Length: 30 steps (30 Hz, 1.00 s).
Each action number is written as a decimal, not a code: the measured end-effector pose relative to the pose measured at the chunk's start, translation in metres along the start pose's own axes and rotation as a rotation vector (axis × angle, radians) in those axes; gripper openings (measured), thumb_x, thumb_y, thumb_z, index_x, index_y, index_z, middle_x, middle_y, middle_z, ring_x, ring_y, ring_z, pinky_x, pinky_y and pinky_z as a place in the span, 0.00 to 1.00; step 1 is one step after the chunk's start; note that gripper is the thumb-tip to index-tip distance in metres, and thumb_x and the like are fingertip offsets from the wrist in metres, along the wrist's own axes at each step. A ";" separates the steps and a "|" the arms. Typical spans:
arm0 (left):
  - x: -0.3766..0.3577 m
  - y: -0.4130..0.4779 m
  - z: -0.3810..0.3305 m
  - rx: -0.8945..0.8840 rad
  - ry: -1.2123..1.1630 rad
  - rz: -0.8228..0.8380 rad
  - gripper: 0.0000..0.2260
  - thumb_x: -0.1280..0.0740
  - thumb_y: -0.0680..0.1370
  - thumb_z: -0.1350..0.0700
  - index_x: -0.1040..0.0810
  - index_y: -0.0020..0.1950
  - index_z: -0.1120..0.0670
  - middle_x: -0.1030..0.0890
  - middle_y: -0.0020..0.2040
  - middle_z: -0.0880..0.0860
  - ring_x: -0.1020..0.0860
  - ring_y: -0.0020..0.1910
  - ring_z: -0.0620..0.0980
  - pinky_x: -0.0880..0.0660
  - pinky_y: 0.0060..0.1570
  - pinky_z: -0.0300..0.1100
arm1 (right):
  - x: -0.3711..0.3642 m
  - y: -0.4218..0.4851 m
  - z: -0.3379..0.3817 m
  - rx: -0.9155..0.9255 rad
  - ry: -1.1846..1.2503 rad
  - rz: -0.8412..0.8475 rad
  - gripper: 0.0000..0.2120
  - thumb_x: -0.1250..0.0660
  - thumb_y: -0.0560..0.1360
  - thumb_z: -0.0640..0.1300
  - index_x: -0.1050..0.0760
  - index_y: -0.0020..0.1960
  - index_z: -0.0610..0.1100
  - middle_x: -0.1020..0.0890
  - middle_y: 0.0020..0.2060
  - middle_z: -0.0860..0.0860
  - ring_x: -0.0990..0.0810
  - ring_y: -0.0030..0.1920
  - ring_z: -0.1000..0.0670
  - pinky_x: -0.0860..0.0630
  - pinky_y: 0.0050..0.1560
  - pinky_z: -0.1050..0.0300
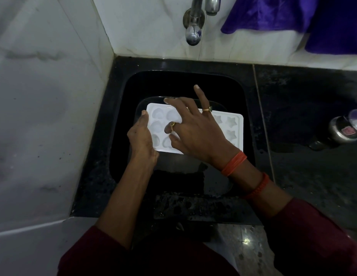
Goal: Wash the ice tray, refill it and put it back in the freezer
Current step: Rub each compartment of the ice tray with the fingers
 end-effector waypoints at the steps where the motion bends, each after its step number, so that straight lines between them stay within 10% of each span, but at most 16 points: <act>1: 0.000 0.000 0.000 0.001 0.001 -0.001 0.14 0.32 0.82 0.47 0.17 0.50 0.57 0.13 0.44 0.56 0.14 0.38 0.54 0.18 0.32 0.44 | 0.001 0.001 -0.001 -0.002 0.007 0.007 0.09 0.34 0.73 0.49 0.14 0.44 0.53 0.24 0.69 0.46 0.26 0.68 0.43 0.51 0.77 0.33; 30: -0.002 -0.003 -0.003 -0.005 -0.023 0.006 0.12 0.33 0.83 0.48 0.18 0.52 0.56 0.14 0.47 0.56 0.14 0.35 0.51 0.19 0.30 0.42 | 0.011 0.000 -0.006 -0.045 -0.063 -0.003 0.12 0.34 0.74 0.53 0.14 0.41 0.51 0.22 0.65 0.47 0.25 0.66 0.45 0.58 0.77 0.33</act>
Point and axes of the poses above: each hand's wrist, its own y-axis towards the middle knuckle, its own x-axis out of the back of the hand, z = x × y, the point moved 4 cm from there along y, towards the middle knuckle
